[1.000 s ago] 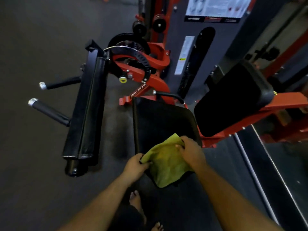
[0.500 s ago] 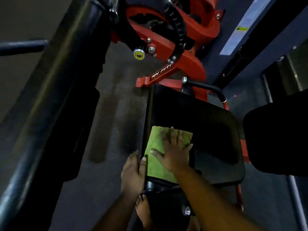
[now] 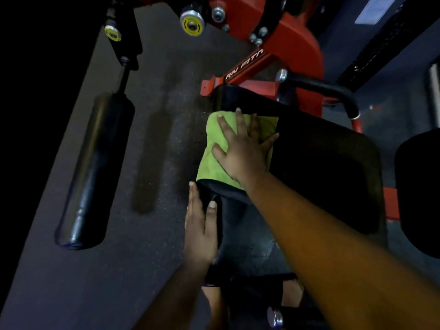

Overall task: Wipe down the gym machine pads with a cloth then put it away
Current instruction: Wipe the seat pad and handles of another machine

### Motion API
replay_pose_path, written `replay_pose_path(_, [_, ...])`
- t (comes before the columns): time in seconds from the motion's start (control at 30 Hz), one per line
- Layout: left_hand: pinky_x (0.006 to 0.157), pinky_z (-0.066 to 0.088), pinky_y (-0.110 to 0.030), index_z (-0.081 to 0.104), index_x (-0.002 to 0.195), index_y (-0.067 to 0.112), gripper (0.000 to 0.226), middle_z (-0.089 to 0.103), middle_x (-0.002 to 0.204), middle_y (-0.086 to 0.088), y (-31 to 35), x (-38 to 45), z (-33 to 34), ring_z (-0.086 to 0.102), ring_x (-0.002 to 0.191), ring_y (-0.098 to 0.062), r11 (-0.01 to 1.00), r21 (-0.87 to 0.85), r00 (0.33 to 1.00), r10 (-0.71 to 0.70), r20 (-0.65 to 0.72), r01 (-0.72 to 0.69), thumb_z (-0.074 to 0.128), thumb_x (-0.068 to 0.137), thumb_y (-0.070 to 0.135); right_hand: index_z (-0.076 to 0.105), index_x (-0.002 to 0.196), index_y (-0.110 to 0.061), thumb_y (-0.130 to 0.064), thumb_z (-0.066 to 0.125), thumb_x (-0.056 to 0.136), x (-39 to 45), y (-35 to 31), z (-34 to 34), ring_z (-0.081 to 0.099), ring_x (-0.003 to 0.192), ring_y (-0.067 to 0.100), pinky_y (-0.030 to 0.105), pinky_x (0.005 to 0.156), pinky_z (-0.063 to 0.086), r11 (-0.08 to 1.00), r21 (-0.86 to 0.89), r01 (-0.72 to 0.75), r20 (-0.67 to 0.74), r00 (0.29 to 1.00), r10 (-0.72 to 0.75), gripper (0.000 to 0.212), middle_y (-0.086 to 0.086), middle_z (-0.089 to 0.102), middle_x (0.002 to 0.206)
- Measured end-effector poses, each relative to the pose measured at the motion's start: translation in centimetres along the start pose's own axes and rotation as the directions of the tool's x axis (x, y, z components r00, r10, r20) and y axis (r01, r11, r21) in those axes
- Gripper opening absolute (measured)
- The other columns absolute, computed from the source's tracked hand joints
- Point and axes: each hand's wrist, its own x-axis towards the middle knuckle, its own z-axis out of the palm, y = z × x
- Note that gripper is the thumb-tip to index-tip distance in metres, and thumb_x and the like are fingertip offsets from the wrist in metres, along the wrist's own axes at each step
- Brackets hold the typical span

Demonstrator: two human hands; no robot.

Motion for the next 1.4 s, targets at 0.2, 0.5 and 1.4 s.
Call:
replay_pose_path(0.2, [0.128, 0.017, -0.032, 0.016, 0.159, 0.032, 0.077, 0.013, 0.170, 0.010, -0.6, -1.5, -1.0, 0.014, 0.155, -0.002, 0.982, -0.185, 0.996, 0.014, -0.085, -0.029, 0.032, 0.096, 0.073, 0.014, 0.160, -0.048, -0.074, 0.041, 0.087, -15.6, 1.5, 2.7, -0.008, 0.157, 0.034, 0.085, 0.105, 0.009, 0.967, -0.133, 0.218, 0.085, 0.974, -0.208, 0.082, -0.003, -0.004, 0.173])
replay_pose_path(0.5, [0.129, 0.014, -0.038, 0.016, 0.158, 0.029, 0.065, 0.013, 0.169, 0.012, -0.9, -1.4, -1.9, 0.011, 0.156, -0.003, 0.990, -0.069, 0.991, 0.120, -0.054, -0.124, 0.032, 0.100, 0.051, 0.009, 0.160, -0.047, -0.072, 0.033, 0.091, -11.6, -0.2, 2.6, -0.008, 0.157, 0.036, 0.085, 0.106, 0.000, 0.986, -0.117, 0.119, -0.005, 0.993, -0.120, 0.078, -0.001, -0.008, 0.172])
replay_pose_path(1.4, [0.121, -0.002, -0.068, 0.021, 0.162, 0.015, 0.085, 0.013, 0.171, -0.006, 4.3, -1.0, 8.4, 0.008, 0.158, -0.020, 0.179, 0.686, 0.704, 0.284, 0.651, -0.706, 0.017, 0.099, 0.072, -0.011, 0.158, -0.041, -0.069, 0.016, 0.088, -22.2, 22.8, 2.8, 0.004, 0.157, 0.035, 0.078, 0.114, 0.009, 0.839, -0.078, -0.538, 0.043, 0.839, 0.542, 0.080, 0.004, -0.001, 0.172])
